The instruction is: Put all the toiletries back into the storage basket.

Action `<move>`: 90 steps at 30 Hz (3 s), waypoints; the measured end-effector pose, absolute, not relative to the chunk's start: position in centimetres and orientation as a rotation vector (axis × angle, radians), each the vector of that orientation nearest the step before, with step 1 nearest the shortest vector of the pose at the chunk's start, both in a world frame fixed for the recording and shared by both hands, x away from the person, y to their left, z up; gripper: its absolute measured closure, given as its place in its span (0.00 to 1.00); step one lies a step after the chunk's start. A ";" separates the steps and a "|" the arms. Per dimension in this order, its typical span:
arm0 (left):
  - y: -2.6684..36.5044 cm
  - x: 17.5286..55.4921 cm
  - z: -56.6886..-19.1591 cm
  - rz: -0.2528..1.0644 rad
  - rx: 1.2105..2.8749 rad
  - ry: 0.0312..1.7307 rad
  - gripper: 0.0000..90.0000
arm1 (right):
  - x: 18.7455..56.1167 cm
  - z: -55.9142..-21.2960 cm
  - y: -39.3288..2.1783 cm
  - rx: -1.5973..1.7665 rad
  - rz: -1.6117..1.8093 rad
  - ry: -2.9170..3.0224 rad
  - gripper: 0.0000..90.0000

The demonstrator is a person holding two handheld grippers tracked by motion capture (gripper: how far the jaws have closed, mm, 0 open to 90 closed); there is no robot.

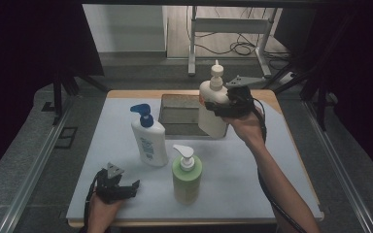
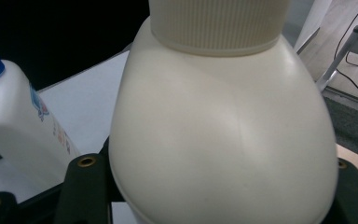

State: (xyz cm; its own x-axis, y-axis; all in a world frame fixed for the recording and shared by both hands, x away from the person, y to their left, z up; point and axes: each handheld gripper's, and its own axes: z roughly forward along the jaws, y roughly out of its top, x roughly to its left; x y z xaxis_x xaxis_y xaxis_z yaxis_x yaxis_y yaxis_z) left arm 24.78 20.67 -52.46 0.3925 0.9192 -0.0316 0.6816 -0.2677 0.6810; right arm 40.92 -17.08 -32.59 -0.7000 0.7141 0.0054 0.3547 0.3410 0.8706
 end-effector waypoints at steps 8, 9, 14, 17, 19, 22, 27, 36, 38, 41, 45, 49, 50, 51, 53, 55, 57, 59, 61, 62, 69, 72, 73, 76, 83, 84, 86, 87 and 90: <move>20.7 24.8 -52.5 0.499 2.038 1.365 0.11 | 42.1 -32.5 -15.6 0.948 1.312 2.209 0.45; 20.7 24.8 -52.5 0.499 2.038 1.365 0.11 | 42.3 -32.5 -15.5 0.952 1.315 2.205 0.45; 20.7 24.8 -52.5 0.498 2.038 1.365 0.11 | 43.0 -32.6 -14.5 0.954 1.314 2.189 0.45; 20.7 24.8 -52.5 0.498 2.038 1.365 0.11 | 43.5 -32.6 -13.9 0.950 1.316 2.185 0.45; 20.7 24.8 -52.5 0.498 2.038 1.365 0.11 | 43.8 -32.7 -13.4 0.949 1.316 2.180 0.45; 20.7 24.8 -52.5 0.498 2.039 1.365 0.11 | 44.2 -32.8 -12.6 0.951 1.319 2.176 0.45; 20.7 24.8 -52.5 0.497 2.039 1.366 0.11 | 45.0 -33.3 -11.3 0.956 1.325 2.175 0.45; 20.7 24.8 -52.5 0.497 2.039 1.366 0.11 | 46.4 -34.2 -9.3 0.960 1.328 2.163 0.45; 20.6 24.8 -52.5 0.497 2.035 1.369 0.11 | 46.7 -34.4 -9.0 0.961 1.331 2.163 0.45; 20.6 24.8 -52.5 0.497 2.034 1.370 0.11 | 47.2 -34.5 -8.5 0.957 1.332 2.159 0.45; 20.6 24.8 -52.5 0.496 2.034 1.370 0.11 | 47.8 -34.8 -7.9 0.966 1.331 2.154 0.45; 20.7 24.8 -52.4 0.495 2.038 1.369 0.11 | 48.3 -35.3 -7.3 0.971 1.331 2.153 0.45; 20.7 24.8 -52.4 0.495 2.038 1.370 0.11 | 48.4 -35.5 -7.2 0.968 1.329 2.155 0.45; 20.7 24.8 -52.4 0.495 2.038 1.370 0.11 | 48.5 -35.6 -7.0 0.970 1.327 2.156 0.45; 20.7 24.8 -52.4 0.495 2.038 1.370 0.11 | 48.7 -35.9 -6.7 0.968 1.324 2.158 0.45; 20.7 24.8 -52.4 0.494 2.040 1.370 0.11 | 48.8 -36.3 -6.5 0.969 1.324 2.160 0.45; 20.7 24.8 -52.4 0.494 2.039 1.370 0.11 | 48.9 -36.7 -6.3 0.976 1.323 2.165 0.45; 20.7 24.8 -52.4 0.494 2.040 1.370 0.11 | 48.9 -37.1 -6.1 0.973 1.315 2.174 0.45; 20.7 24.8 -52.4 0.495 2.039 1.369 0.11 | 48.9 -37.6 -6.0 0.966 1.305 2.182 0.45; 20.7 24.8 -52.4 0.495 2.039 1.370 0.11 | 48.9 -37.7 -5.9 0.965 1.303 2.185 0.45; 20.7 24.8 -52.4 0.495 2.042 1.369 0.11 | 48.7 -38.6 -5.9 0.988 1.293 2.188 0.45; 20.7 24.8 -52.4 0.494 2.042 1.368 0.11 | 48.7 -38.8 -6.0 0.990 1.286 2.194 0.45; 20.7 24.8 -52.4 0.494 2.042 1.368 0.11 | 48.7 -38.9 -6.0 0.990 1.283 2.195 0.44; 20.7 24.8 -52.4 0.494 2.042 1.368 0.11 | 48.6 -39.2 -6.1 0.992 1.273 2.202 0.44; 20.7 24.8 -52.4 0.495 2.043 1.369 0.11 | 48.7 -40.1 -6.2 1.009 1.255 2.224 0.44; 20.7 24.8 -52.4 0.494 2.043 1.369 0.11 | 48.7 -40.2 -6.2 1.012 1.255 2.224 0.44; 20.7 24.8 -52.4 0.495 2.043 1.369 0.11 | 48.7 -40.4 -6.3 1.016 1.252 2.229 0.44; 20.7 24.8 -52.4 0.494 2.043 1.369 0.11 | 48.7 -40.5 -6.3 1.018 1.250 2.231 0.44; 20.7 24.8 -52.4 0.494 2.040 1.370 0.11 | 48.6 -40.8 -6.4 1.022 1.247 2.235 0.44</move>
State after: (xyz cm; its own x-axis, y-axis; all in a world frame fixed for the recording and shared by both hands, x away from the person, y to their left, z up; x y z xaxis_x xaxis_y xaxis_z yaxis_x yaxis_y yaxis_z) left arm 24.79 20.66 -52.44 0.3904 0.9200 -0.0349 0.6860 -0.2654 0.6775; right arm 48.62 -6.36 -40.84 -0.6618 0.7494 0.0185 0.4093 0.3406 0.8464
